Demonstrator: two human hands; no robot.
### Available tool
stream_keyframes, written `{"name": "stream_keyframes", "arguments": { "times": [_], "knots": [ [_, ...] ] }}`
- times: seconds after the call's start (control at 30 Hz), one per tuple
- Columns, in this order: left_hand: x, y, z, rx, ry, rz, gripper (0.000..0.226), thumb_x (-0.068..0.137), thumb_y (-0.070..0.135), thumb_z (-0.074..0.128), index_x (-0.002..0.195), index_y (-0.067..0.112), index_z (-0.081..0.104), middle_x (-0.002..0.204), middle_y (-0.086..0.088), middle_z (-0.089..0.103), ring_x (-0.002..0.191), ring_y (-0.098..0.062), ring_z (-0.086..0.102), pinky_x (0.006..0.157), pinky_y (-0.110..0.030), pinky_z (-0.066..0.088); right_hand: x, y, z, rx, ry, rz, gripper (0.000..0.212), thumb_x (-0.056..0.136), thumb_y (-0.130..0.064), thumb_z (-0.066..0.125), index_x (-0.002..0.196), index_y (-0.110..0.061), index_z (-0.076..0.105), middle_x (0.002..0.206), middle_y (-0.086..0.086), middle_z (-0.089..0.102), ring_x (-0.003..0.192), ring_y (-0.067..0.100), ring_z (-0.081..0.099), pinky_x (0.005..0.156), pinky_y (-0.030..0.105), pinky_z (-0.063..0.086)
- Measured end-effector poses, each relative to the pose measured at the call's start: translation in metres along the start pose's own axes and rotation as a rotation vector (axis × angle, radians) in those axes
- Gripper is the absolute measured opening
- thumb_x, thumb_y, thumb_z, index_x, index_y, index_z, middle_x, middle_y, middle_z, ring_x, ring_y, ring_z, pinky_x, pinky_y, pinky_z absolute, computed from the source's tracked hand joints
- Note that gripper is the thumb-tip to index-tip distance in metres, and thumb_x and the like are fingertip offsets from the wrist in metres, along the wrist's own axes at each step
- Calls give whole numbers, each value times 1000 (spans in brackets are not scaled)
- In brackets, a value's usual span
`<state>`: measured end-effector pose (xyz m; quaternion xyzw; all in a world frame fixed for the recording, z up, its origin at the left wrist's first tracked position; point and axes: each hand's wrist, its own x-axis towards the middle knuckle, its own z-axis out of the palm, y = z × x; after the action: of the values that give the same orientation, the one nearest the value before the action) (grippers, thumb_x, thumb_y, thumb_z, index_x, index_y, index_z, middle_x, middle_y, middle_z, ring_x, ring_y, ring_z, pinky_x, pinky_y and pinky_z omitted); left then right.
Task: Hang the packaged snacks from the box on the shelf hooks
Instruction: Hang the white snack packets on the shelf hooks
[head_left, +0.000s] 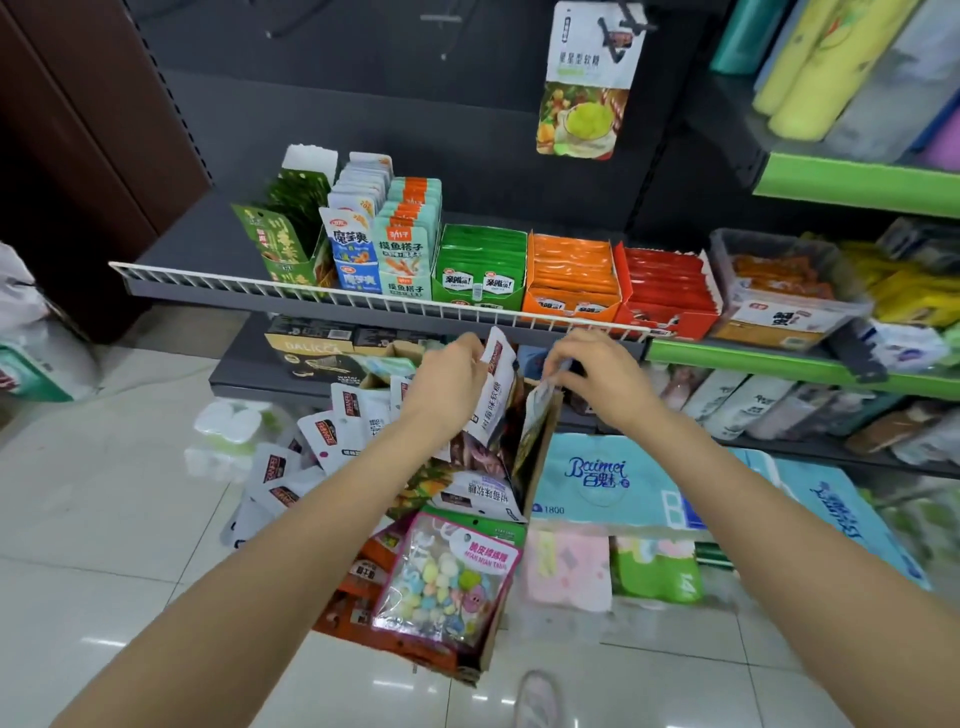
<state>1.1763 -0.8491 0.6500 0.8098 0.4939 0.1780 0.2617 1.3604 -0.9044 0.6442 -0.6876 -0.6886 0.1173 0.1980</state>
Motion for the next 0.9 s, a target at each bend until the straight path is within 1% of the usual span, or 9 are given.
{"name": "stream_keyframes", "arguments": {
  "times": [0.07, 0.13, 0.23, 0.37, 0.53, 0.63, 0.73, 0.83, 0.9],
  "knots": [
    [4, -1, -15, -36, 54, 44, 15, 96, 10, 47, 105, 7, 58, 85, -13, 68, 76, -31, 61, 70, -38, 50, 3, -6, -16, 35, 12, -6, 4, 84, -12, 66, 83, -16, 65, 87, -5, 52, 91, 13, 46, 74, 30, 34],
    [6, 2, -28, -67, 79, 99, 23, 95, 9, 50, 118, 13, 55, 81, -8, 68, 72, -26, 61, 66, -30, 48, 5, -14, -28, 78, 26, -1, 7, 85, -13, 65, 81, -18, 64, 88, -2, 54, 88, 14, 49, 74, 29, 35],
    [6, 10, -47, -69, 68, 232, 43, 94, 5, 50, 133, 23, 44, 75, -16, 65, 69, -29, 61, 67, -33, 49, 9, -26, -42, 110, 101, 12, 6, 85, -16, 66, 81, -20, 64, 89, -2, 59, 84, 13, 54, 73, 29, 40],
    [8, 22, -71, -18, 63, 348, 27, 94, 11, 55, 120, 13, 59, 86, -15, 69, 80, -28, 63, 76, -36, 50, 12, -45, -61, 127, 190, 18, 8, 82, -18, 69, 77, -21, 64, 83, -5, 64, 80, 14, 57, 71, 29, 41],
    [10, 39, -93, -104, 111, 353, 26, 89, 18, 63, 115, 13, 64, 85, 0, 66, 81, -12, 60, 80, -22, 46, 14, -62, -77, 51, 279, -12, 8, 82, -20, 69, 76, -22, 65, 79, -7, 61, 78, 12, 57, 69, 26, 38],
    [19, 47, -98, -68, 94, 327, 28, 87, 19, 65, 114, 13, 64, 85, 1, 68, 80, -10, 60, 81, -25, 47, 19, -63, -86, 55, 326, -27, 3, 82, -20, 70, 80, -18, 68, 81, -4, 59, 79, 16, 59, 73, 34, 46],
    [33, 57, -97, 41, 77, 332, 15, 89, 18, 63, 102, 13, 69, 90, -2, 71, 83, -13, 62, 81, -30, 51, 29, -58, -95, 93, 348, -61, 2, 81, -19, 71, 81, -19, 69, 80, -6, 58, 78, 15, 59, 75, 39, 49],
    [50, 70, -97, 49, 116, 328, 12, 90, 18, 61, 96, 11, 69, 88, -4, 70, 85, -16, 63, 79, -33, 51, 42, -44, -104, 140, 370, -34, 5, 80, -22, 72, 78, -21, 67, 80, -4, 59, 78, 13, 57, 74, 31, 46],
    [64, 78, -98, 33, 163, 300, 11, 91, 18, 60, 95, 11, 68, 89, -4, 69, 86, -16, 62, 79, -33, 50, 52, -27, -113, 157, 356, 8, 7, 80, -24, 71, 78, -19, 67, 79, -3, 60, 77, 11, 54, 68, 22, 39]
  ]
}}
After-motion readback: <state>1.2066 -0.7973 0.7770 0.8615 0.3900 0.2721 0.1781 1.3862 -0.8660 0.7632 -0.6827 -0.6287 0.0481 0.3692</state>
